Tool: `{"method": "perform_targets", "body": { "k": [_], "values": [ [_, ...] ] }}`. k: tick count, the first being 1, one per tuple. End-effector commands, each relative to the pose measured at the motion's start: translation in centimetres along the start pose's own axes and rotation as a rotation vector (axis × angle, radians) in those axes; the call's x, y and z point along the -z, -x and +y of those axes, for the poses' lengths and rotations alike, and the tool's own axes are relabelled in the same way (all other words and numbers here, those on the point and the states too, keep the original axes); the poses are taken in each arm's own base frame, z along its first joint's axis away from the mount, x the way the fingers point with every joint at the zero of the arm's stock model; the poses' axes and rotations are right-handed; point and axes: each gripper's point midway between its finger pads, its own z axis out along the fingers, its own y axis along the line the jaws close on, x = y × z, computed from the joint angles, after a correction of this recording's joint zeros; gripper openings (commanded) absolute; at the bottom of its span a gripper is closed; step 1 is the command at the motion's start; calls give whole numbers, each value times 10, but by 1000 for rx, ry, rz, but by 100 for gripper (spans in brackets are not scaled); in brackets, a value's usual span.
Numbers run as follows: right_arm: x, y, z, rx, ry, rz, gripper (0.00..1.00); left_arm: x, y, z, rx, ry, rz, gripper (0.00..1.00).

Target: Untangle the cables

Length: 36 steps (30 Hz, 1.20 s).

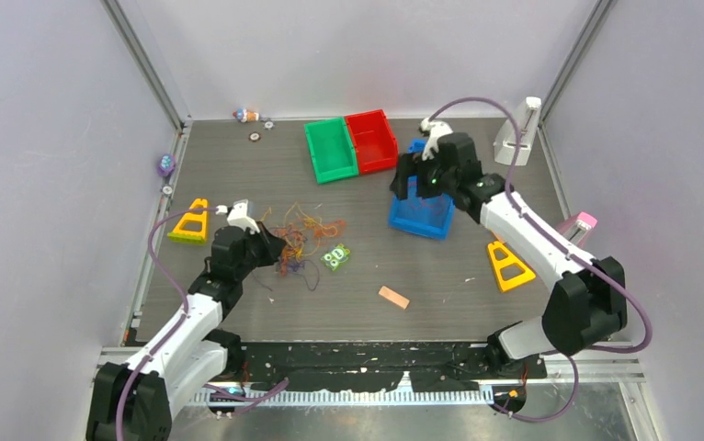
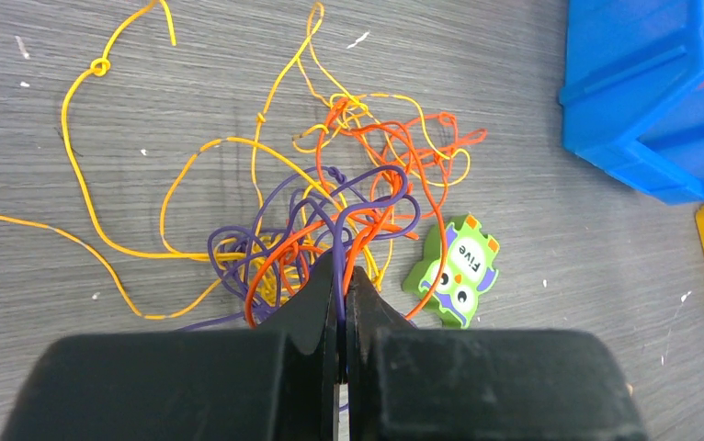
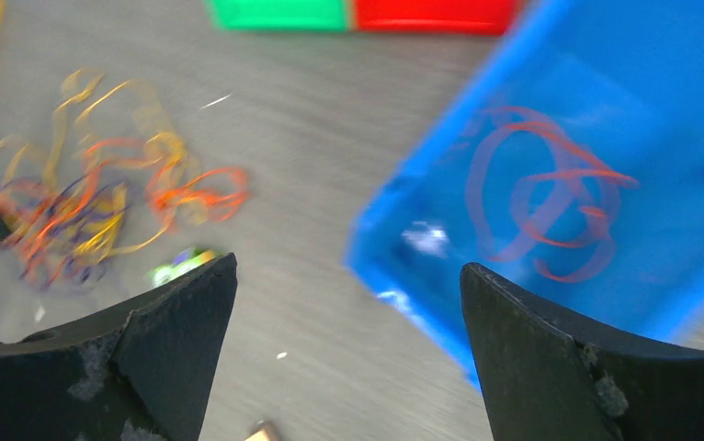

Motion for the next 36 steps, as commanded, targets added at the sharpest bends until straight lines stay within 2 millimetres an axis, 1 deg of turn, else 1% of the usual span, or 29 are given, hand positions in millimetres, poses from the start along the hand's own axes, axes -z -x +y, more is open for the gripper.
{"method": "perform_targets", "body": {
  "k": [1, 2, 3, 4, 5, 6, 7, 8, 9, 10, 11, 12, 13, 14, 16, 18, 19, 20, 21, 22, 24, 27, 29, 31, 33, 34, 36],
  "values": [
    [1, -11, 100, 142, 361, -99, 95, 8, 12, -17, -52, -58, -15, 0],
    [-8, -17, 108, 154, 374, -97, 95, 9, 12, -16, -62, -55, -17, 0],
    [-10, -23, 126, 181, 410, -95, 93, 9, 11, -15, -64, -50, -20, 0],
    [-19, -29, 133, 192, 418, -75, 93, 8, 12, -15, -66, -51, -26, 0],
    [-21, -36, 148, 220, 444, -64, 91, 8, 11, -15, -66, -54, -25, 0],
    [-30, -40, 155, 234, 443, -48, 90, 8, 11, -16, -68, -56, -26, 0],
    [-32, -47, 164, 268, 449, -32, 89, 7, 10, -15, -74, -55, -21, 0],
    [-39, -52, 174, 302, 455, -19, 88, 7, 10, -13, -79, -44, -22, 0],
    [-44, -56, 174, 317, 432, -6, 87, 6, 10, -12, -86, -37, -23, 0],
    [-50, -63, 179, 344, 430, 9, 85, 6, 10, -10, -88, -28, -24, 0],
    [-55, -66, 177, 354, 406, 13, 84, 6, 10, -9, -91, -21, -27, 0],
    [-62, -74, 175, 365, 392, 29, 82, 6, 11, -8, -97, -18, -30, 0],
    [-68, -74, 171, 366, 360, 19, 81, 6, 10, -6, -101, -14, -33, 0],
    [-75, -84, 165, 369, 340, 36, 79, 6, 9, -5, -104, -9, -37, 0],
    [-85, -90, 157, 373, 300, 28, 77, 5, 5, -3, -102, -14, -43, 0],
    [-93, -91, 152, 377, 267, 16, 74, 5, 5, -4, -98, -24, -47, 0],
    [-98, -96, 150, 383, 260, 25, 74, 5, 5, -4, -97, -21, -48, 0],
    [-101, -94, 147, 389, 242, 20, 74, 5, 5, -3, -97, -15, -47, 0],
    [-106, -97, 144, 393, 222, 29, 74, 6, 6, -3, -97, -14, -49, 0],
    [-108, -95, 144, 401, 216, 28, 73, 6, 6, -3, -97, -15, -50, 0],
    [-116, -98, 140, 408, 193, 47, 74, 7, 6, -3, -96, -12, -56, 0],
    [-125, -101, 142, 412, 189, 59, 74, 8, 7, -1, -97, -7, -66, 0],
    [-129, -104, 144, 412, 200, 68, 76, 9, 8, -1, -96, -3, -72, 0],
    [-133, -104, 149, 413, 219, 72, 80, 9, 8, 0, -97, -2, -73, 0],
    [-138, -107, 155, 413, 246, 81, 80, 8, 8, 0, -96, 0, -71, 0],
    [-139, -110, 160, 413, 272, 89, 79, 8, 8, 0, -97, 0, -71, 0],
    [-143, -116, 167, 414, 310, 107, 72, 8, 8, 0, -97, -1, -68, 0]
  ]
}}
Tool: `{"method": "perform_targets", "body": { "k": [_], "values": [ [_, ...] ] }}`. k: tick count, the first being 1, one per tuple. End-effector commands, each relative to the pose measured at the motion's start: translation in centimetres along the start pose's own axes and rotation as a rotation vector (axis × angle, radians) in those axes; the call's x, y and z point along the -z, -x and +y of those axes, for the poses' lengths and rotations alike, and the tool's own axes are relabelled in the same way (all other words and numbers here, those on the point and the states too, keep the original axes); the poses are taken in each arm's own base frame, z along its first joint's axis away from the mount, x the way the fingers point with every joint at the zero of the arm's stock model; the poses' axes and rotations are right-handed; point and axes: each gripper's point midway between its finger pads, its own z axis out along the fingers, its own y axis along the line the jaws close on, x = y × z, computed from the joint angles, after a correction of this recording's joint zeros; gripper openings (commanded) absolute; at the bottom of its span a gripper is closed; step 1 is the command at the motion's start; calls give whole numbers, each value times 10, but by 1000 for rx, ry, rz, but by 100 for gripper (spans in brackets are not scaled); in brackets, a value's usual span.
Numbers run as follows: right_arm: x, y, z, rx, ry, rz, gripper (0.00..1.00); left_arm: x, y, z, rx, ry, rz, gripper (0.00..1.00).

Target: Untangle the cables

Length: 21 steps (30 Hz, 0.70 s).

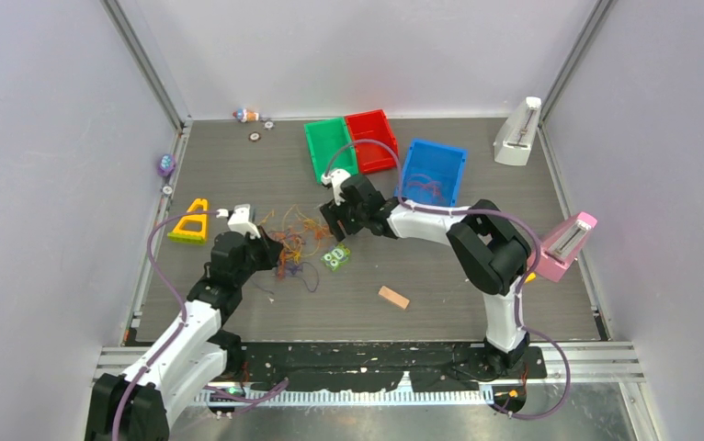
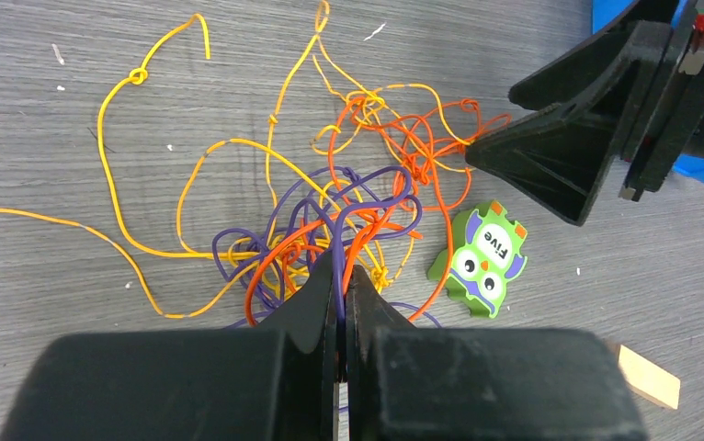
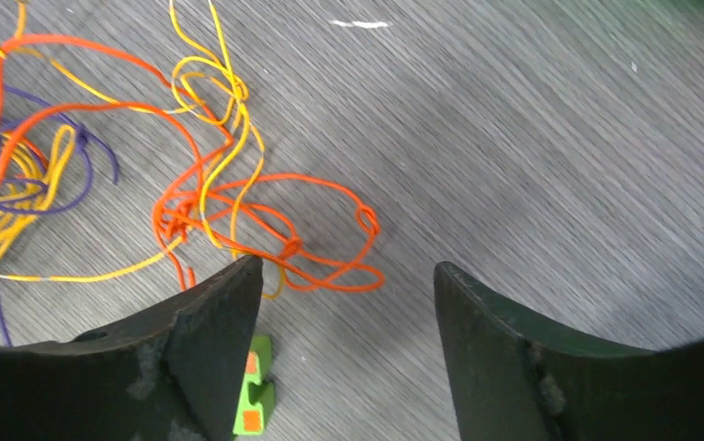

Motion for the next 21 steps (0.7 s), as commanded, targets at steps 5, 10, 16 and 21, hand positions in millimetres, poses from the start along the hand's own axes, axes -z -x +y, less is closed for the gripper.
{"method": "perform_targets", "body": {
  "k": [5, 10, 16, 21],
  "values": [
    [-1, 28, 23, 18, 104, -81, 23, -2, 13, -3, -13, -5, -53, 0],
    [30, 34, 11, -11, 32, -177, 8, 1, 18, 9, -7, 65, -81, 0],
    [64, 44, -12, -56, -88, -296, 6, 16, 29, 37, 47, 211, -198, 0],
    [88, 49, -36, -104, -210, -367, 6, 36, 40, 59, 126, 315, -346, 0]
  ]
}}
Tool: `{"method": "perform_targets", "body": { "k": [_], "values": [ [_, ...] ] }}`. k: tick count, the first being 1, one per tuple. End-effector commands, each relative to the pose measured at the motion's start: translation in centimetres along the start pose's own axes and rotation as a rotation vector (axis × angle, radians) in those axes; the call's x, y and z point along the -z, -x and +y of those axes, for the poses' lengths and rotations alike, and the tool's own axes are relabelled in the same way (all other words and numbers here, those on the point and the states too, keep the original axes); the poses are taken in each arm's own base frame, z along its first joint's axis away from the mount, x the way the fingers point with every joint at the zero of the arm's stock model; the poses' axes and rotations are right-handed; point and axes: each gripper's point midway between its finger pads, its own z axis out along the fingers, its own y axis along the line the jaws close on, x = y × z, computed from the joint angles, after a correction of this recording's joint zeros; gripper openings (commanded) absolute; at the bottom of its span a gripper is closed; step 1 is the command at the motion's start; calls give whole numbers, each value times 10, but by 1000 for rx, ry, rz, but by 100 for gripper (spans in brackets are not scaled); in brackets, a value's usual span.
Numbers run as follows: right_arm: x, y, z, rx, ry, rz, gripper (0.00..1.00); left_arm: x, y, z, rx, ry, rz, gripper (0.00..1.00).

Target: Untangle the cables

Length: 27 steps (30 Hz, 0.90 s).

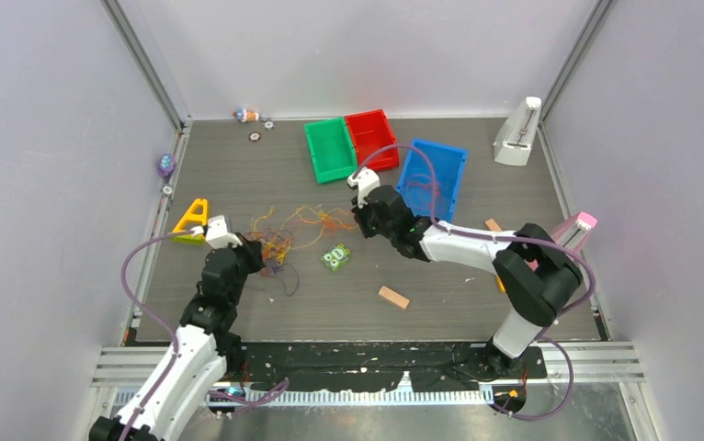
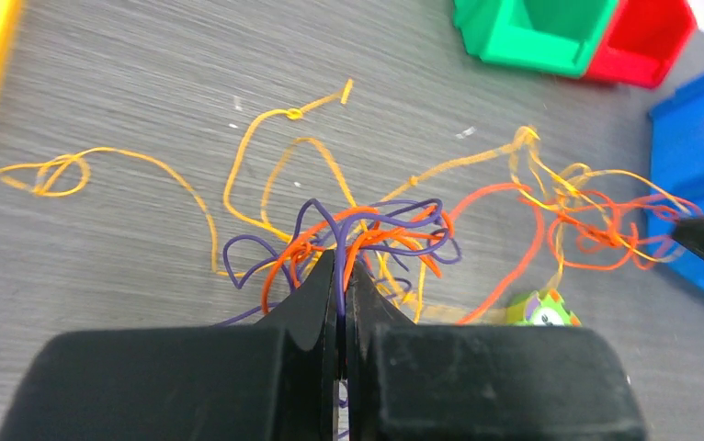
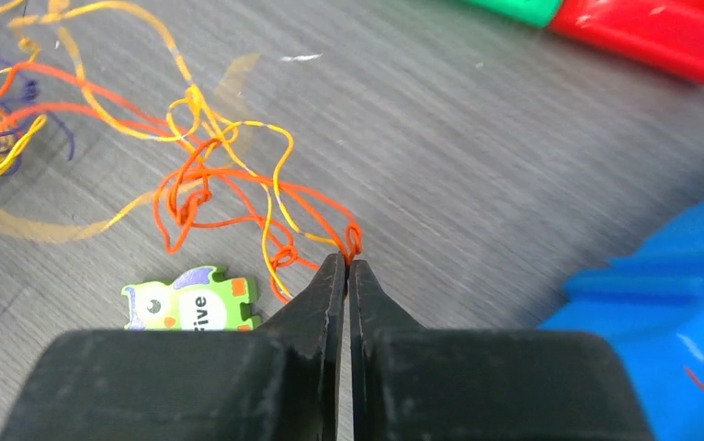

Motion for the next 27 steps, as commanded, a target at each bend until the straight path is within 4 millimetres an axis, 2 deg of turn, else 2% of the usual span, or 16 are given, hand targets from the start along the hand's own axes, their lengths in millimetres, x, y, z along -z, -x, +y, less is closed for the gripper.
{"method": "perform_targets", "body": {
  "k": [1, 3, 7, 10, 12, 14, 17, 21, 25, 27],
  "values": [
    [19, 38, -29, -69, -150, -163, 5, 9, 21, 32, 88, 164, -159, 0],
    [27, 37, -52, -103, -269, -171, 5, 14, 27, 42, 121, 214, -211, 0],
    [45, 28, -90, -169, -476, -153, 6, 24, 26, 64, 166, 317, -260, 0],
    [52, 26, -100, -197, -496, -162, 5, 28, 27, 71, 184, 341, -288, 0],
    [51, 28, -96, -191, -462, -173, 5, 27, 28, 67, 184, 319, -292, 0],
    [47, 31, -82, -164, -370, -185, 6, 23, 29, 50, 123, 220, -265, 0],
    [38, 40, -47, -125, -155, -217, 7, 16, 25, 11, 18, 9, -204, 14],
    [39, 46, -25, -99, -25, -243, 7, 11, 20, -1, -24, -38, -137, 28],
    [43, 51, -11, -86, 53, -271, 12, 5, 12, -21, -58, -135, -72, 64],
    [45, 53, -2, -74, 106, -282, 15, 3, 10, -35, -81, -209, -54, 73]
  ]
}}
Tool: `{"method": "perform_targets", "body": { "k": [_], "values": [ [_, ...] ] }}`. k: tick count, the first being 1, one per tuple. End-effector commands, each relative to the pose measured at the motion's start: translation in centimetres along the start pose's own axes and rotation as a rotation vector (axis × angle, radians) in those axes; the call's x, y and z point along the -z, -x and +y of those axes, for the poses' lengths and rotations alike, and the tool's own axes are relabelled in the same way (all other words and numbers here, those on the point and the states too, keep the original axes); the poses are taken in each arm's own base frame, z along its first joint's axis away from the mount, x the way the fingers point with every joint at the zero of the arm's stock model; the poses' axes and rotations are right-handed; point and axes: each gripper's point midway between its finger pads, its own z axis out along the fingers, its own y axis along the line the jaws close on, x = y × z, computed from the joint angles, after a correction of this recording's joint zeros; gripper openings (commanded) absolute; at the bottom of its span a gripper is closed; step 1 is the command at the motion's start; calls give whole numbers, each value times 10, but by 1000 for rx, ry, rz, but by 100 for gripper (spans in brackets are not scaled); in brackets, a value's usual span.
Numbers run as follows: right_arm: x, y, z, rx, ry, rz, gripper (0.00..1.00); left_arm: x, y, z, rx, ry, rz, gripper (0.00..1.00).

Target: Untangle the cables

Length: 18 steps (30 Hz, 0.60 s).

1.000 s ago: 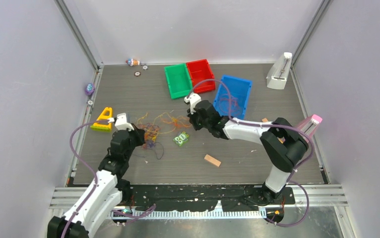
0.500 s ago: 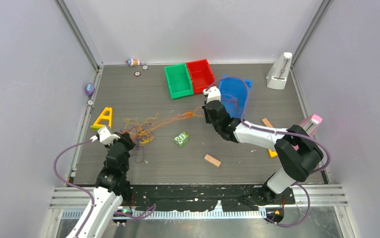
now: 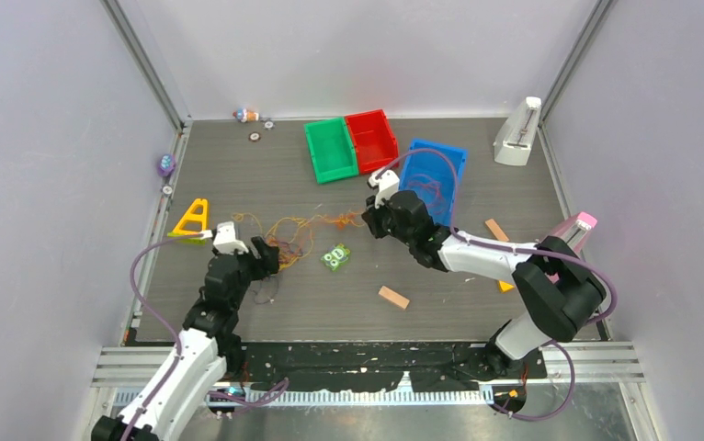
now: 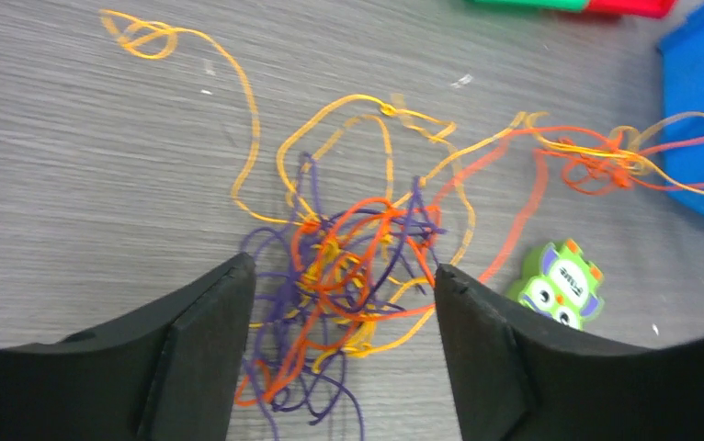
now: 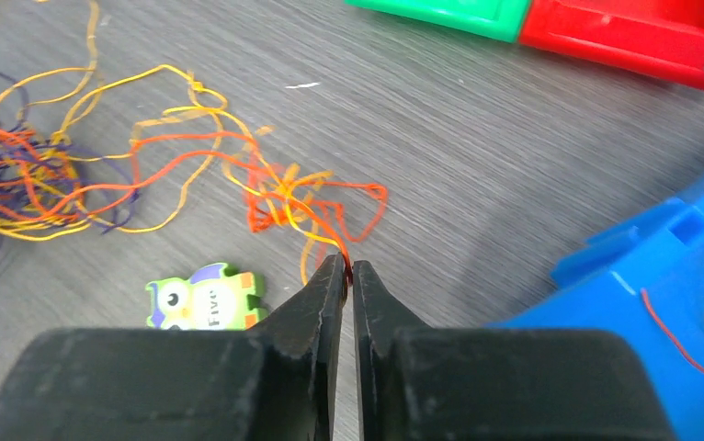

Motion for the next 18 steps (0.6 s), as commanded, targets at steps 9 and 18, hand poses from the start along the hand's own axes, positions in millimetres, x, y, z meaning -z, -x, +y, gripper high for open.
{"method": "perform_targets", "body": {
  "k": [9, 18],
  "values": [
    [15, 40, 46, 27, 271, -145, 17, -8, 33, -101, -149, -396, 61, 78],
    [-5, 30, 10, -12, 56, -48, 60, -49, 3, -128, -269, -341, 346, 75]
  ]
}}
